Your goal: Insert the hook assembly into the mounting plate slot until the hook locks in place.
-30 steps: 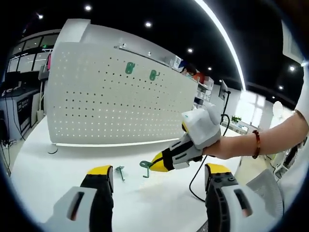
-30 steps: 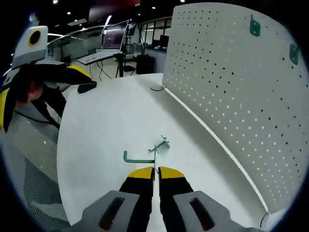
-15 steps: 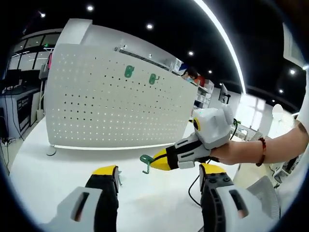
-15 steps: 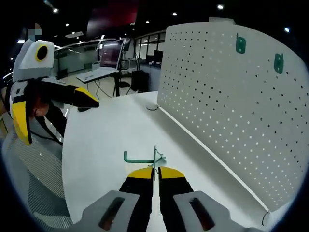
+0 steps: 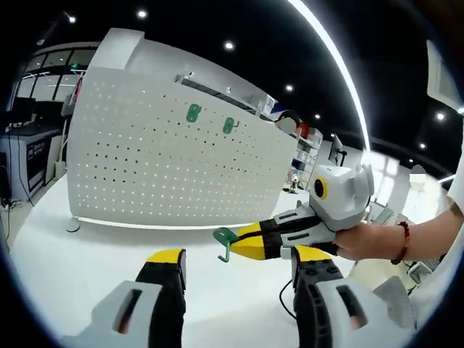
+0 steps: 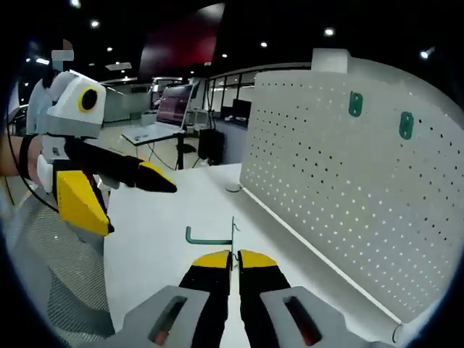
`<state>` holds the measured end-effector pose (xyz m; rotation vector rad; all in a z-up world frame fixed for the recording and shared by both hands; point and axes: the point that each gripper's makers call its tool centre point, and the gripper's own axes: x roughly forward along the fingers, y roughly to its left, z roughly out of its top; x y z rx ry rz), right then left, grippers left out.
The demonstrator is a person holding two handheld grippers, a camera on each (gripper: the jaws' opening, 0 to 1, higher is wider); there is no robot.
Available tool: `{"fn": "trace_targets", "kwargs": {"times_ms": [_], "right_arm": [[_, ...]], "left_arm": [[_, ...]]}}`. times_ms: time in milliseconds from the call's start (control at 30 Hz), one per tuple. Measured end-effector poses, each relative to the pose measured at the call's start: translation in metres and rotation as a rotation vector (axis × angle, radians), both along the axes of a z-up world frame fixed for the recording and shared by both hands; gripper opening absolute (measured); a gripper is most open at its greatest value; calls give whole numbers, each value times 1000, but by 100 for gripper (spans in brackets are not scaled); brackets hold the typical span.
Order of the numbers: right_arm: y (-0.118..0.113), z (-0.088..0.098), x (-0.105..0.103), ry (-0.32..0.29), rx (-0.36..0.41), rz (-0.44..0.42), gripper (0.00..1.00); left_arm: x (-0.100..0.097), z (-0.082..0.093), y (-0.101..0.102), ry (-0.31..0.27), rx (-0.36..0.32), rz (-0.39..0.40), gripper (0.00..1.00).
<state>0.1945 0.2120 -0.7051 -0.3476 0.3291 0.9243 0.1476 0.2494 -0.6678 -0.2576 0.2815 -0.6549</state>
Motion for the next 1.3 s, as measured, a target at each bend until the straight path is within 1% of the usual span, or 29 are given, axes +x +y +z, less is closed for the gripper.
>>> {"fn": "trace_targets", "kwargs": {"times_ms": [33,100,200,300,367,567,667,867,1000,1167,1300], "right_arm": [[0,2,-1,-1,4,-3,2],[1,7,-3,-24,16,4,2],[0,11,-5,-28,28,2,2],[-1,16,-8,-36,56,-1,2],[-2,17,-9,-40,52,-3,2],[-3,25,-14,-52,98,-5,2],[-1,29,-16,-56,128,5,2],[3,32,-20,-52,166,22,2],[6,36,-22,-49,189,25,2],[9,40,-25,-43,227,33,2],[12,43,-27,-29,263,32,2]], "left_arm": [[0,1,0,-2,-4,3,58],[1,2,-1,-1,-16,6,57],[1,2,-5,3,-26,5,56],[2,2,-7,8,-46,10,54],[2,4,-8,10,-56,12,53],[4,6,-11,14,-79,15,46],[4,8,-13,20,-95,11,41],[4,10,-16,20,-113,3,36],[4,10,-18,32,-130,-4,29],[5,14,-18,40,-175,8,26],[5,15,-16,48,-199,16,18]]}}
